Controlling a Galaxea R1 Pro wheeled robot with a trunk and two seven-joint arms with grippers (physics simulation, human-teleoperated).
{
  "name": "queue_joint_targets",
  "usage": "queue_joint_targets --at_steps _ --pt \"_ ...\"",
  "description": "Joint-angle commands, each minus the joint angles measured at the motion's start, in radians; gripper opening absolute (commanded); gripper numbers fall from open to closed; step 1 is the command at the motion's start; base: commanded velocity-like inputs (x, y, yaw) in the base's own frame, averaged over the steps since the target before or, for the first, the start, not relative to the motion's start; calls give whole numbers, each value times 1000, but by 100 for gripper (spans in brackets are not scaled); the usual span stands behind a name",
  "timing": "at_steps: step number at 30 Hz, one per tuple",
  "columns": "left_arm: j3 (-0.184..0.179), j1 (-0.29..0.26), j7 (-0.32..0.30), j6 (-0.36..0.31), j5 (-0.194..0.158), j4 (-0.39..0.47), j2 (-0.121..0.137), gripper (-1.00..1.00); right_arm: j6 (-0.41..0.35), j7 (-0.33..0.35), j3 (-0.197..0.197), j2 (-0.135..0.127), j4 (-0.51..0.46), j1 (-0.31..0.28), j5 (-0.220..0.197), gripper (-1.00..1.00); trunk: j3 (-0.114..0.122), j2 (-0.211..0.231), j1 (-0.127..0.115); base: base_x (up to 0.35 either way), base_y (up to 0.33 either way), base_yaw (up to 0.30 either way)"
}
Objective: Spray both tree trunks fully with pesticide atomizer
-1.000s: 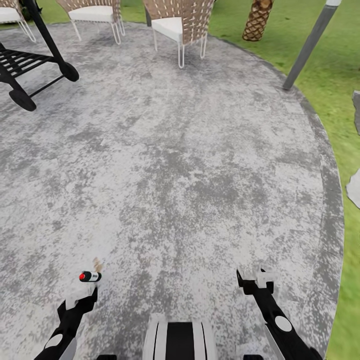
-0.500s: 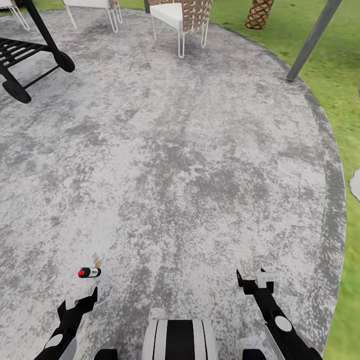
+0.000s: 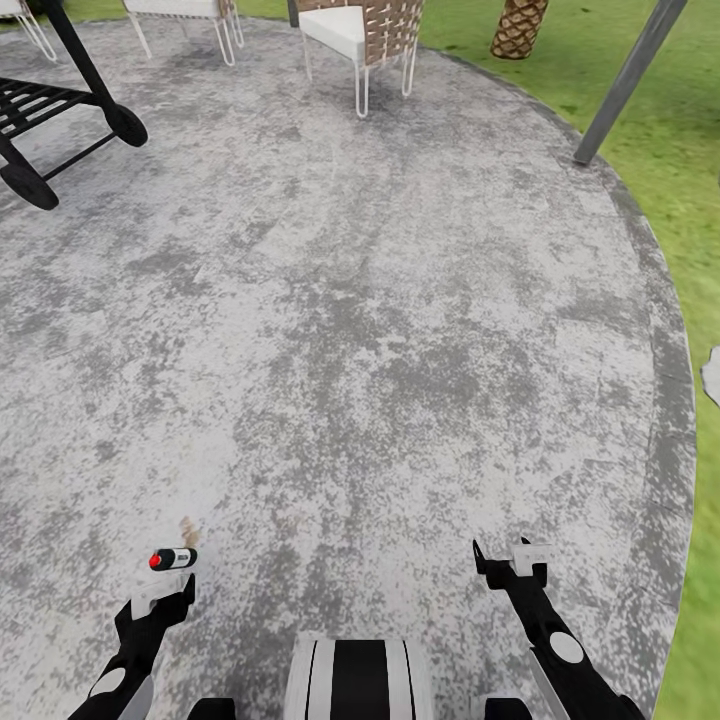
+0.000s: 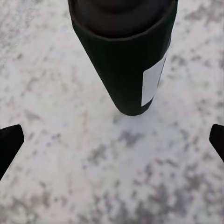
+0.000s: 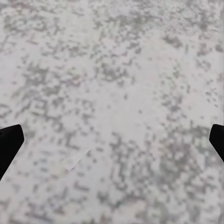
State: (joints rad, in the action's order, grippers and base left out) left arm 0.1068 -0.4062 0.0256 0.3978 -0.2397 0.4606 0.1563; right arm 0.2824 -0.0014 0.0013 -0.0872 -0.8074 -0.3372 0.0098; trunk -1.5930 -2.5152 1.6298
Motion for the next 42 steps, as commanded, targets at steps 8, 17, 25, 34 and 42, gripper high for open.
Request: queue_joint_targets --at_steps 8,17,25,34,42 --pt "-1 0 2 3 -7 0 1 100 3 0 0 0 1 0 1 100 0 0 0 148 0 0" --pt "1 0 2 4 -7 0 1 100 3 0 0 0 0 0 1 100 3 0 0 38 0 0" --pt "2 0 2 4 -7 1 2 100 3 0 0 1 1 0 1 100 14 0 0 1 0 0" --pt "3 0 2 4 -8 1 2 100 3 0 0 1 1 0 1 100 15 0 0 0 0 20" --pt "2 0 2 4 -9 1 2 100 3 0 0 1 1 0 1 100 17 0 0 0 0 49"
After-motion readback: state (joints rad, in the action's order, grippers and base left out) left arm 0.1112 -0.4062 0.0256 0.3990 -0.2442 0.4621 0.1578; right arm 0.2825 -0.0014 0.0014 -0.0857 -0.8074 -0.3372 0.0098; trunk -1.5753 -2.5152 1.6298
